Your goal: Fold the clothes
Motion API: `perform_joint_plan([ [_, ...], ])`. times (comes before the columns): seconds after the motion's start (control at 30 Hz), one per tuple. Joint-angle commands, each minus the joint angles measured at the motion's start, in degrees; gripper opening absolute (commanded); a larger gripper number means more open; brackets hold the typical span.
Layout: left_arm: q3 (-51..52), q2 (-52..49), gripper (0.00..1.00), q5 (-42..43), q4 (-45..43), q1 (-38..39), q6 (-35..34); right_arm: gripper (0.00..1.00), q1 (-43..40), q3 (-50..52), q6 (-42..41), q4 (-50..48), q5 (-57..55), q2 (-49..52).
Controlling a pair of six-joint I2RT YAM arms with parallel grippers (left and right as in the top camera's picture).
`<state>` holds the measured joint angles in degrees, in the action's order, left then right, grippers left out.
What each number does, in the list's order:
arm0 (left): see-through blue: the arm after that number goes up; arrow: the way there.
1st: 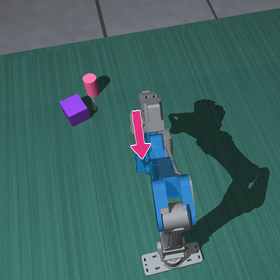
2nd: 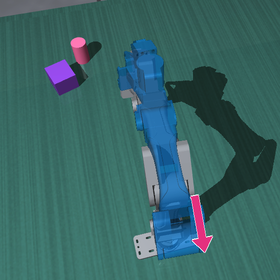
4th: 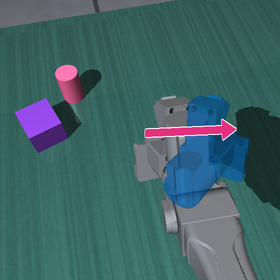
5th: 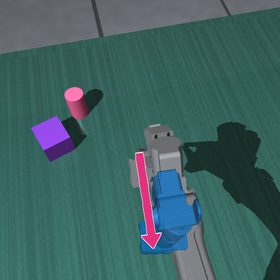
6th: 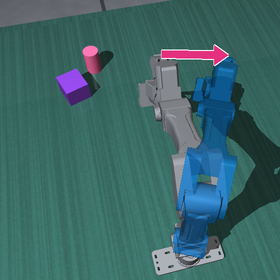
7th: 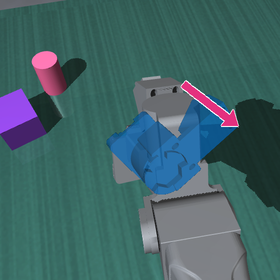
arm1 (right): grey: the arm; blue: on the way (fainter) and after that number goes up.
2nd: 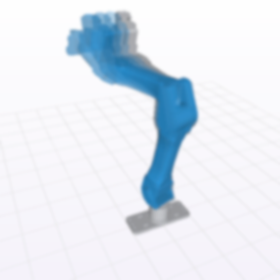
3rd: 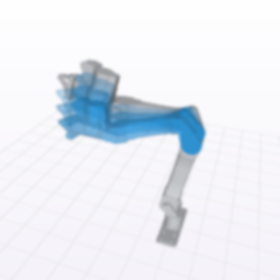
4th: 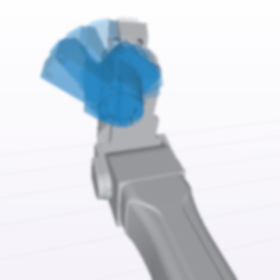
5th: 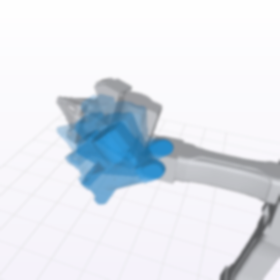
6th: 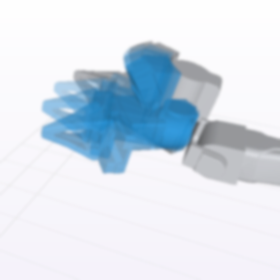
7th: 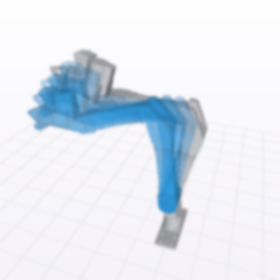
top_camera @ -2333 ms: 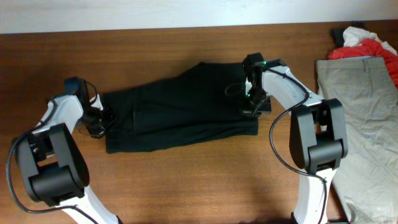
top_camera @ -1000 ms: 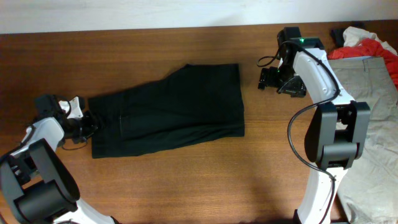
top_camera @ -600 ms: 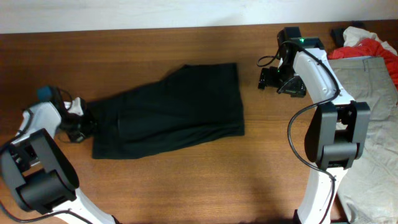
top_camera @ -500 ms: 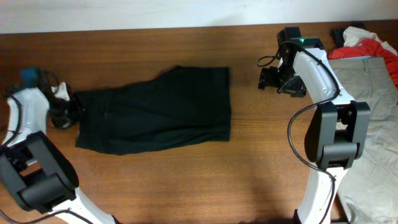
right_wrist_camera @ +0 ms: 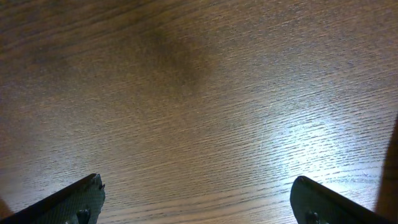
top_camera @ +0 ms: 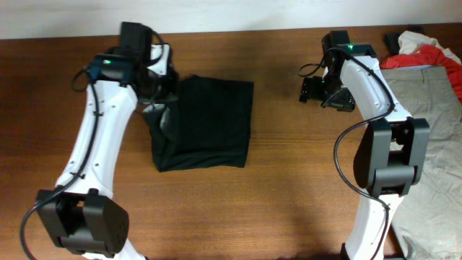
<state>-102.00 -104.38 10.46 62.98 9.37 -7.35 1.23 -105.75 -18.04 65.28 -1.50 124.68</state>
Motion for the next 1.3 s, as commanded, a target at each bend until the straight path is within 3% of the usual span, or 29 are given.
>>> perform_joint_plan([
  [0.0, -1.14, -1.92, 0.00, 0.63, -0.63, 4.70, -0.76, 0.99, -0.42, -0.85, -0.48, -0.17, -0.66, -0.57],
  [0.33, -1.14, -18.62, 0.00, 5.01, -12.96, 16.09, -0.79, 0.98, -0.42, -0.87, -0.48, -0.15, -0.68, -0.57],
  [0.4, -1.14, -20.37, 0.13, 6.01, -13.18, 16.37, -0.96, 0.99, -0.39, -0.87, -0.48, -0.15, -0.68, -0.57],
  [0.43, -1.14, -20.57, 0.13, 7.82, -13.53, 16.37, -0.98, 0.99, -0.39, -0.87, -0.48, -0.15, -0.68, -0.57],
  [0.47, -1.14, -20.55, 0.24, 9.18, -14.40, 16.37, -0.96, 0.99, -0.42, -0.85, -0.48, -0.15, -0.66, -0.57],
  [0.5, -1.44, -20.55, 0.78, 9.79, -14.69, 16.37, -0.96, 0.99, -0.42, -0.87, -0.48, -0.15, -0.68, -0.57],
  [0.53, -2.01, -20.55, 0.99, 10.19, -14.43, 16.37, -0.94, 0.99, -0.42, -0.87, -0.48, -0.15, -0.68, -0.57],
  [0.77, -18.86, -18.78, 0.99, 7.69, 4.17, 10.45, -0.68, 0.99, -0.42, -0.87, -0.48, -0.15, -0.68, -0.57],
  [0.83, -16.72, -19.69, 0.66, 7.34, 6.69, 8.92, -0.66, 0.99, -0.42, -0.87, -0.48, -0.17, -0.68, -0.57],
  [0.9, -11.43, -21.68, 0.15, 9.20, 6.62, 9.55, -0.70, 0.99, -0.42, -0.87, -0.48, -0.24, -0.68, -0.57],
  [0.93, -8.46, -22.40, 0.01, 10.40, 5.90, 10.75, -0.70, 0.99, -0.42, -0.87, -0.48, -0.37, -0.68, -0.57],
  [1.13, 1.68, -23.08, 0.00, 12.66, 0.00, 16.15, -3.61, 0.99, -0.42, -0.87, -0.48, -0.39, -0.68, -0.57],
  [1.27, 6.51, -23.61, 0.00, 23.04, -6.75, 17.99, -3.78, 0.99, -0.42, -0.87, -0.48, -0.79, -0.68, -0.57],
])
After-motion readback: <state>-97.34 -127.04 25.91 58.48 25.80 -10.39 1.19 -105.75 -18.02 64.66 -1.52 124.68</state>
